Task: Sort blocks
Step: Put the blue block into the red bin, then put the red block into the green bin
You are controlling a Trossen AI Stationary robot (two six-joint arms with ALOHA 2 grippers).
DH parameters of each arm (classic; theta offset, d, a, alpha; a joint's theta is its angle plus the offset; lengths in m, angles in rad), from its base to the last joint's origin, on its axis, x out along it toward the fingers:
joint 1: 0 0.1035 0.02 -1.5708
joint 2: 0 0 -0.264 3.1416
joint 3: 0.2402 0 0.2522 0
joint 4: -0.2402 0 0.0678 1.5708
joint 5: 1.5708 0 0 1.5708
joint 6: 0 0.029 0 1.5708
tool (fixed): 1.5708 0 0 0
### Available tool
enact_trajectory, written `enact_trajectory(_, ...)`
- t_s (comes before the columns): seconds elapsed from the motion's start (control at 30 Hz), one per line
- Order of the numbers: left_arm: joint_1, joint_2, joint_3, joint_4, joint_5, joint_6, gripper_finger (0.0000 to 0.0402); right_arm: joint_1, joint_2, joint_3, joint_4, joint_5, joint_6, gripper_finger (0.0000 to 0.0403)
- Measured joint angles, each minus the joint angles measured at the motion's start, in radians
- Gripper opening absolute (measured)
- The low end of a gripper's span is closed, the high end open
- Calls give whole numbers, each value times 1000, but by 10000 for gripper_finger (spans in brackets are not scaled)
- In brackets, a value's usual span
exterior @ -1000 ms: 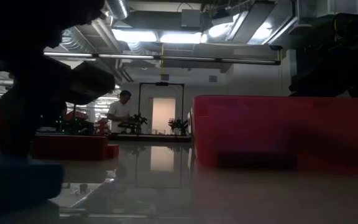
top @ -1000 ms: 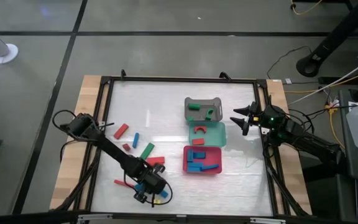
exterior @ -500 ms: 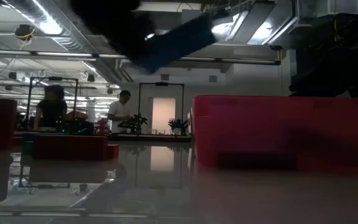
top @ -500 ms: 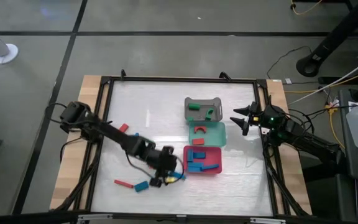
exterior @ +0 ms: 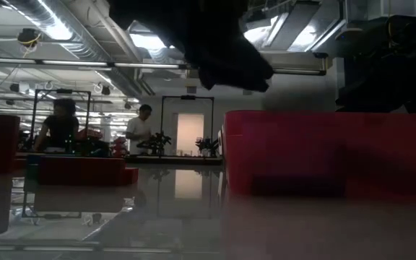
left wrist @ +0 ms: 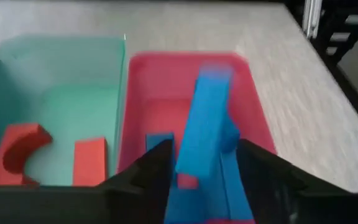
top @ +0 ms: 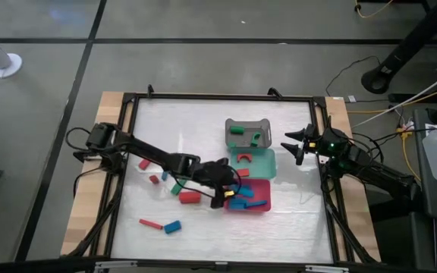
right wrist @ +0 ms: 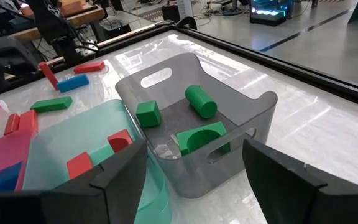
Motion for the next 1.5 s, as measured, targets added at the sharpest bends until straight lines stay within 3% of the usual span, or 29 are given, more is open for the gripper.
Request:
enact_trajectory(0.2,-2,-42,-1,-27,3,-99,213,0,0,0,0,0,0,264)
enact_trajectory(0.3,-1,-130,-1,-124,74,-181,218,0,0,0,0,0,0,264)
enact_trajectory(0.47,-42,-296,1,-477,232,-299,220,0,0,0,0,0,0,264)
enact_trajectory(0.67,-203,-411,0,-923,244,-356,221,0,0,0,0,0,0,264)
enact_trajectory(0.8,-329,-411,-3,-1097,245,-347,221,0,0,0,0,0,0,264)
enact_trajectory(1.07,-493,-404,-141,-1031,209,-426,221,0,0,0,0,0,0,264)
enact_trajectory(1.5,-536,-404,-350,-730,182,-460,221,0,0,0,0,0,0,264)
